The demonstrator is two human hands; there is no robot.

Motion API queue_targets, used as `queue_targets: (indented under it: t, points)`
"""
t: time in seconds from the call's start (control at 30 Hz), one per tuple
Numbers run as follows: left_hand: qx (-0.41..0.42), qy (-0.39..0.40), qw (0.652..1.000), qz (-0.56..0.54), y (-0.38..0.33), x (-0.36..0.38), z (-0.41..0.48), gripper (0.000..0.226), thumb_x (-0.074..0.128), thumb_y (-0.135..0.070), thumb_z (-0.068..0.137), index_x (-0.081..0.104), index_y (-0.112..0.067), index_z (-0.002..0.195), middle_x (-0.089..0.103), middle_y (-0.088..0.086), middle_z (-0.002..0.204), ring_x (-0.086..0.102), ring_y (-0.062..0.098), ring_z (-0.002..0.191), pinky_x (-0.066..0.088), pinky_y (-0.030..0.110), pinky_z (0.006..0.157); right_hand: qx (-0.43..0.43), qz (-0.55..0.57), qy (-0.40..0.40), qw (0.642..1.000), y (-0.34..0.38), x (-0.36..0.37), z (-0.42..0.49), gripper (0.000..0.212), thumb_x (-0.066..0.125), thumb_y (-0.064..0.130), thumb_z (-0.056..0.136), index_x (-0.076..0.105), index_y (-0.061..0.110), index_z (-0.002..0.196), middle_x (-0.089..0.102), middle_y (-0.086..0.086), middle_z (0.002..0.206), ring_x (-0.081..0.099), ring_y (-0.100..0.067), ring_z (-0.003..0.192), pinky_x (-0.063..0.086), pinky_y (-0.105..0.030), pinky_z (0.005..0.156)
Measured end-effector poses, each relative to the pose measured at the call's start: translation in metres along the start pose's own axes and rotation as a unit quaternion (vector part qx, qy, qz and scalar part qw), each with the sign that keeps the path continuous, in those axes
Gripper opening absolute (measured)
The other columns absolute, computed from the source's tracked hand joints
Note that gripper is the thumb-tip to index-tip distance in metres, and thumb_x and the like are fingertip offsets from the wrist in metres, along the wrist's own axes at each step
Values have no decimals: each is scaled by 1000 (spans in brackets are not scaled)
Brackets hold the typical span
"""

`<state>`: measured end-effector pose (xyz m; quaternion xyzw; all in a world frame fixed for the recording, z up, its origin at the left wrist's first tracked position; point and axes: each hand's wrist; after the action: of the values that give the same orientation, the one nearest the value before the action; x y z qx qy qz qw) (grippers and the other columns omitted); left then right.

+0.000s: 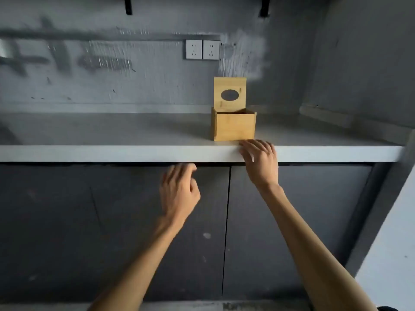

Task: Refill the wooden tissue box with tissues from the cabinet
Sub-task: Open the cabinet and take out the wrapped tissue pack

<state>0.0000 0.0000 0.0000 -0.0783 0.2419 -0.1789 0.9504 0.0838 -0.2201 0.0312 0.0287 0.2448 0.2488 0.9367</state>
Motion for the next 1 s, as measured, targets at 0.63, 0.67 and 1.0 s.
queue_targets:
  t: [0.63, 0.67, 1.0]
  points:
    - [-172, 171, 957, -159, -5, -5, -15, 26, 43, -50, 91, 60, -30, 92, 59, -16, 106, 31, 15, 124, 20, 60, 110, 78, 136, 88, 984, 16, -31, -2, 40, 48, 3, 93, 65, 18, 125, 60, 1, 135, 46, -17, 135, 26, -32, 117]
    - [-180, 160, 954, -178, -5, -19, -20, 34, 39, -56, 90, 60, -30, 85, 60, -18, 100, 33, 13, 120, 26, 55, 109, 95, 221, 96, 966, 30, -32, -4, 42, 44, -2, 92, 67, 17, 121, 63, 1, 132, 48, -13, 132, 30, -29, 115]
    - [-246, 158, 937, -189, 26, -142, -71, 24, 65, -32, 83, 64, -10, 92, 38, -8, 129, 27, 10, 131, 25, -2, 95, -53, 618, 403, 673, 243, 80, -56, 35, 38, 12, 101, 65, 6, 122, 59, -5, 136, 34, -12, 142, 21, -32, 120]
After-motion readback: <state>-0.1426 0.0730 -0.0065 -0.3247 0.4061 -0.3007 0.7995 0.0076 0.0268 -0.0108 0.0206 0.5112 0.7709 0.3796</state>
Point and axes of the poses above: each hand's wrist, its own z-axis towards the middle knuckle, its own x-axis out of the palm, y = z × x
